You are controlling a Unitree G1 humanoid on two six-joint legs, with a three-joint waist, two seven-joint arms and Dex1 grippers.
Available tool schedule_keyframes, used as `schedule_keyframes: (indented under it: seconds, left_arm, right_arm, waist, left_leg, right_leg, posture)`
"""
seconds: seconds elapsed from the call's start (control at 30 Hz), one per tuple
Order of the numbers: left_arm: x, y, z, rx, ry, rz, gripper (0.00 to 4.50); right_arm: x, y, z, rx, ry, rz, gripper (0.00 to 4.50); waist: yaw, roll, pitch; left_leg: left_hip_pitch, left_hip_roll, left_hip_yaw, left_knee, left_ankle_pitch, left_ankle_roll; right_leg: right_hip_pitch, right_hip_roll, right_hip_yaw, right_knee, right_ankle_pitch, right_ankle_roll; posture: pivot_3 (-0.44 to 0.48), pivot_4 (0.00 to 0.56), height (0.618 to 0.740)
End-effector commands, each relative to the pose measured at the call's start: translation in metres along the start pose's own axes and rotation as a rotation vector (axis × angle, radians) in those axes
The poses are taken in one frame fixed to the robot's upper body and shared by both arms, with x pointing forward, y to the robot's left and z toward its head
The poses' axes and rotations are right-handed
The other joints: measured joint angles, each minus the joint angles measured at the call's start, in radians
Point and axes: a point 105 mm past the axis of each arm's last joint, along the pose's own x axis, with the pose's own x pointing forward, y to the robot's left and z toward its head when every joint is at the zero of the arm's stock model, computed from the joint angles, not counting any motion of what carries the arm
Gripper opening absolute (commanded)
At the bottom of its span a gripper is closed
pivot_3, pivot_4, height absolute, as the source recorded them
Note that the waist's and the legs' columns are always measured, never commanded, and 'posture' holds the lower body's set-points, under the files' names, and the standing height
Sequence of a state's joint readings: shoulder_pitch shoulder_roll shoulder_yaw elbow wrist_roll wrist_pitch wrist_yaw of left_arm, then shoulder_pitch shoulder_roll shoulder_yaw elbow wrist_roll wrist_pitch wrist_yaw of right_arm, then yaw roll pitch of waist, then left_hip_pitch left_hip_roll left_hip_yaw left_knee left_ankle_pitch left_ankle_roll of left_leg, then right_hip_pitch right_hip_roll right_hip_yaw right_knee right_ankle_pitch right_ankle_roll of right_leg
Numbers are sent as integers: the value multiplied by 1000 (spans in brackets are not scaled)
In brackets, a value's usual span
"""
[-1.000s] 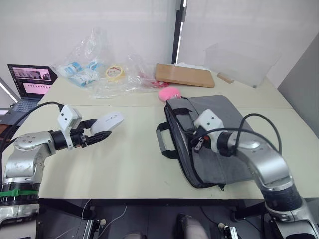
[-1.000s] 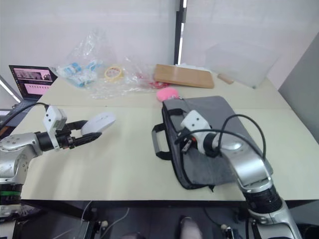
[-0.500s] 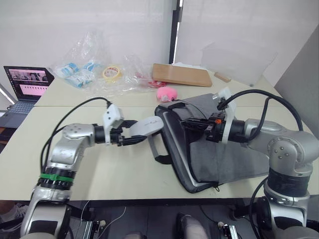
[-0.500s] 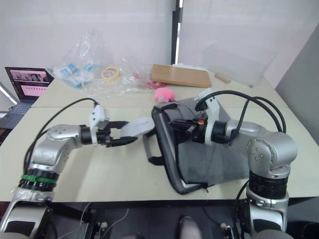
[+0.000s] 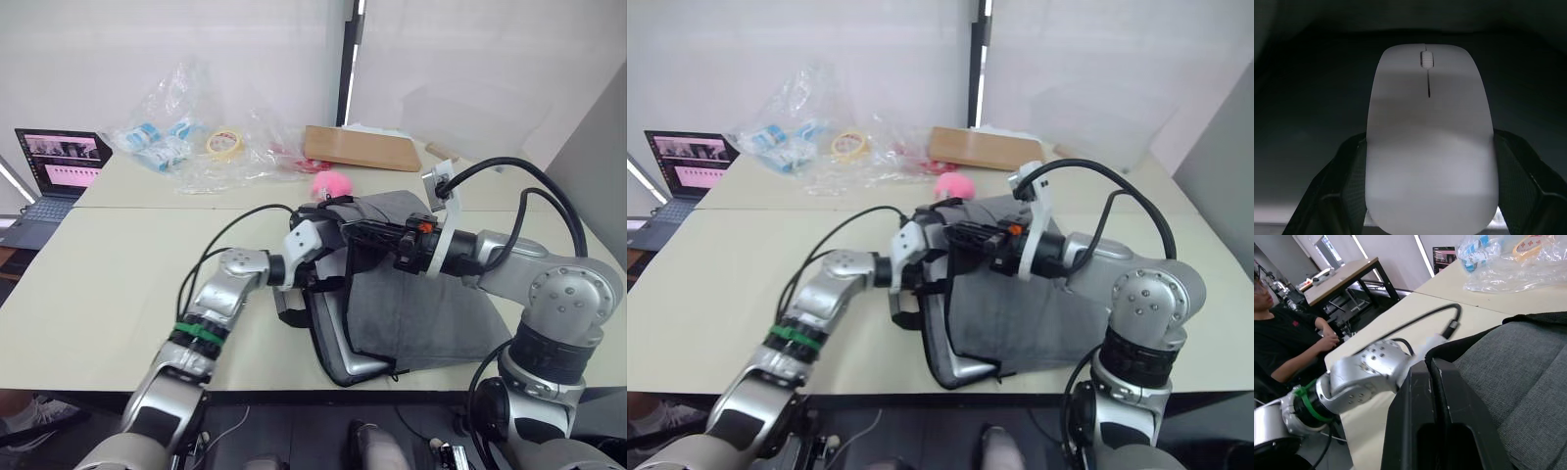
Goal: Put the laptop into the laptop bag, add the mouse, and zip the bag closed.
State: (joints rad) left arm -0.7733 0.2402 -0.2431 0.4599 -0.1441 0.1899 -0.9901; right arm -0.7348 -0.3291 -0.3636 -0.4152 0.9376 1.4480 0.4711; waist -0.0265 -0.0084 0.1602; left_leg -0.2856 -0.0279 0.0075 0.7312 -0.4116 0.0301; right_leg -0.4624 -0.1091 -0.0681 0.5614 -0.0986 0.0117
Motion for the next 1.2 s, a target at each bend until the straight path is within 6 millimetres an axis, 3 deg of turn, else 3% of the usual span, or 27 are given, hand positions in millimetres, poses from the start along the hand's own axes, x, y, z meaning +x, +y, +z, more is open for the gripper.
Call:
schedule_keyframes:
  seconds: [0.03, 0.4, 0.43, 0.47, 0.53, 0.6, 0.87, 0.97, 1.2]
  left_arm:
    - [19, -3, 8, 26, -23, -19, 2839]
    - [50, -4, 8, 16, 11, -60, 2839]
    - [49, -4, 6, 11, 10, -64, 3839]
    - [46, -5, 5, 9, 7, -76, 3871]
    - [42, -4, 5, 6, -6, -72, 4446]
    - [36, -2, 6, 6, -20, -61, 4446]
    - [-13, 6, 10, 26, -42, -20, 4446]
    - [-63, 11, 16, 5, -17, 8, 4446]
    - [-140, 24, 11, -141, 48, 134, 4446]
  right_arm:
    - [-1, 23, 20, -72, -75, 92, 35]
    - [-3, 23, 22, -72, -74, 81, 35]
    - [-3, 23, 22, -74, -72, 79, 0]
    - [-3, 22, 22, -74, -70, 78, 0]
    - [-3, 22, 22, -74, -69, 81, 0]
    - [-3, 22, 22, -75, -67, 80, 0]
    - [0, 22, 20, -73, -55, 94, 0]
    - [3, 22, 16, -86, -20, 110, 0]
    - [18, 23, -17, -167, 140, 185, 0]
  waist:
    - [4, 0, 0]
    - [14, 0, 0]
    - [13, 0, 0]
    - [12, 0, 0]
    - [10, 0, 0]
    - [11, 0, 0]
    - [10, 0, 0]
    - [1, 0, 0]
    - [-13, 1, 0]
  left_leg:
    - [-1, 0, 1, 0, 0, 1]
    - [-2, 0, 2, 0, -2, 4]
    - [-2, 0, 2, 0, -2, 4]
    - [-2, 0, 2, 0, -2, 5]
    - [-1, 1, 2, 0, -3, 6]
    - [-1, 1, 1, 0, -3, 6]
    - [2, 1, -4, 1, -3, 5]
    - [2, 1, -4, 1, -3, 5]
    - [1, 0, -4, 0, -2, 3]
  right_leg:
    - [0, 0, 0, 0, 0, 0]
    - [2, 0, 1, -1, 0, 1]
    - [2, 0, 1, -1, 0, 1]
    - [2, 0, 1, -2, 0, 1]
    - [2, 0, 2, -2, 0, 1]
    - [2, 0, 2, -2, 0, 1]
    - [0, 0, 1, -2, 0, 1]
    - [-2, 0, 1, -2, 0, 1]
    - [-5, 0, 0, -1, 0, 1]
  posture:
    - [0, 150, 740]
    - [0, 150, 740]
    - [0, 150, 740]
    - [0, 150, 740]
    - [0, 150, 740]
    - [0, 150, 740]
    - [0, 150, 740]
    - [0, 150, 740]
    - [0, 150, 740]
